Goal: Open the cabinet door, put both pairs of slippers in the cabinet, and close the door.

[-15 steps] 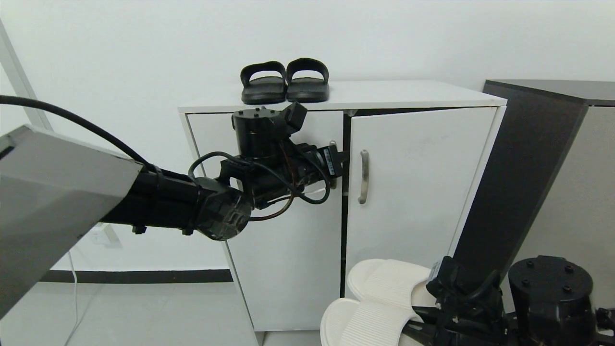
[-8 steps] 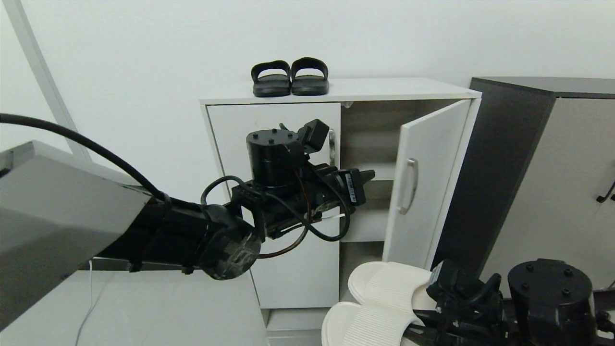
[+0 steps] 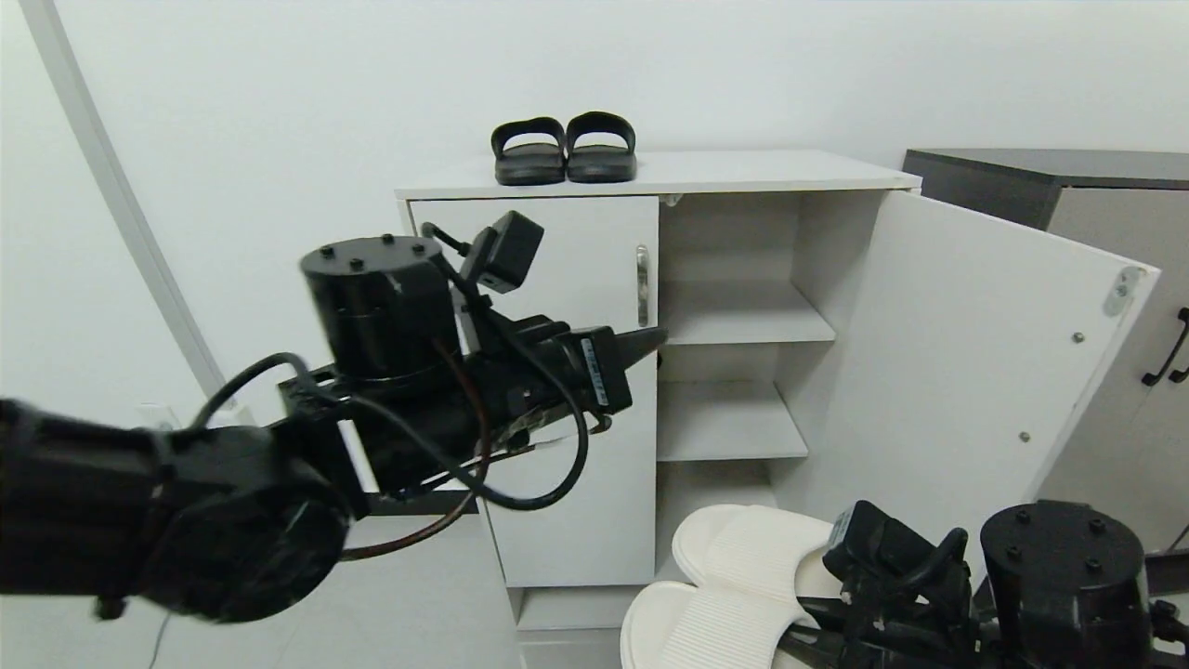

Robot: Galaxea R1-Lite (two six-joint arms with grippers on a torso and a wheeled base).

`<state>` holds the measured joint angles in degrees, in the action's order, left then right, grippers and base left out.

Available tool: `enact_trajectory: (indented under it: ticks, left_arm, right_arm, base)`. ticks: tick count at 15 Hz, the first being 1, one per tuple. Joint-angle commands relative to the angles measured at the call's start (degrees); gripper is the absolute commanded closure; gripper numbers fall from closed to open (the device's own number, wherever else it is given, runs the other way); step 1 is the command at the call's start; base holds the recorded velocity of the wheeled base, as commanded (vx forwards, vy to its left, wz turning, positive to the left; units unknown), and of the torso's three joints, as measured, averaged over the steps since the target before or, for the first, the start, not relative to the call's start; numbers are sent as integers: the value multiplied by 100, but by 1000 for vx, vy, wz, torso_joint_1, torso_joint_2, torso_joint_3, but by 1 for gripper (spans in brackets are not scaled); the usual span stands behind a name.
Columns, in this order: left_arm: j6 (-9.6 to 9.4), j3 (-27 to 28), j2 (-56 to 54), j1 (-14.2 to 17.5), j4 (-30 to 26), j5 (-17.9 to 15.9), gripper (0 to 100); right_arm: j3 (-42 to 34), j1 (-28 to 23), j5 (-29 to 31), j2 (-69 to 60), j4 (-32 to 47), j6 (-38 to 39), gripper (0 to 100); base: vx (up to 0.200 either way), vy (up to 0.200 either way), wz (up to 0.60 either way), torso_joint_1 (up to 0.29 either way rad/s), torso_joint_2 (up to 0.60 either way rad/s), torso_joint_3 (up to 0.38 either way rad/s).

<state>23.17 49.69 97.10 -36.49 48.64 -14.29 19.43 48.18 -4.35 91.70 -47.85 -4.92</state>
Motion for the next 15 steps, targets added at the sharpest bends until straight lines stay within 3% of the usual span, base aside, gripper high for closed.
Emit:
enact_trajectory:
  ticks: [1, 3, 5, 8, 9, 11, 12, 13, 15]
  left_arm:
    - [-85, -1330, -1940, 28, -206, 5, 100]
    - [-428, -2042, -3144, 45, -953, 172, 100]
    - [-964, -2596, -4243, 300, -1805, 717, 100]
    - [-1052, -2939, -5781, 502, -2983, 1833, 100]
    - [-1069, -2965, -5992, 739, -3273, 1965, 100]
    - [-1140, -3106, -6686, 1706, -4047, 2176, 100]
    - [-1289, -3404, -7108, 2251, -4152, 2396, 100]
    - [-1518, -3703, -7433, 2594, -4152, 2510, 100]
    - [-1816, -4231, -8049, 3069, -4152, 2527, 100]
  right_arm:
    - [26, -45, -4, 32, -5, 0, 100]
    - [122, -133, 5, 76, 4, 18, 100]
    - [316, -300, 48, 287, -5, 44, 100]
    - [456, -406, 303, 437, -14, 97, 100]
    - [465, -406, 312, 437, -14, 123, 100]
    - [491, -414, 321, 428, -14, 150, 100]
    - [474, -414, 321, 393, -14, 150, 100]
    - [474, -414, 321, 375, -14, 159, 100]
    - [474, -414, 321, 358, -5, 150, 100]
  base:
    - [0, 0, 0, 0, 0, 0]
    - [0, 0, 0, 0, 0, 0]
    - [0, 0, 0, 0, 0, 0]
    - [0, 0, 0, 0, 0, 0]
    - [0, 0, 0, 0, 0, 0]
    - [0, 0, 0, 0, 0, 0]
    - [0, 0, 0, 0, 0, 0]
    - [0, 0, 0, 0, 0, 0]
    - [0, 0, 0, 0, 0, 0]
